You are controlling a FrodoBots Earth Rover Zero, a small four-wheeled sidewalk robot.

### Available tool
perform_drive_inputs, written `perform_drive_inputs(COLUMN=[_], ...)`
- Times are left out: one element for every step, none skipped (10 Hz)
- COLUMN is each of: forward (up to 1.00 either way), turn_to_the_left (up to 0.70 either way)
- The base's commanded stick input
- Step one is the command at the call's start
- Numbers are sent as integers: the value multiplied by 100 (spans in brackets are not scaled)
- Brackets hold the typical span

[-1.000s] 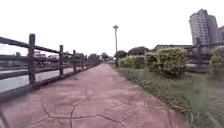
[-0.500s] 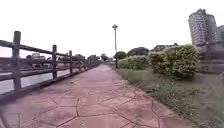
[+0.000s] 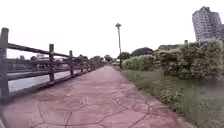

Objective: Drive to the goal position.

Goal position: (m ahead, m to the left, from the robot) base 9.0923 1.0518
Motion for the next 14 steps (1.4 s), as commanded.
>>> perform_drive_inputs(forward=[100,100,100,100,100,100,100,100,100,100,100,100,100,100], turn_to_the_left=[0,0,0,0,0,0,0,0,17,40,40,5,0,0])
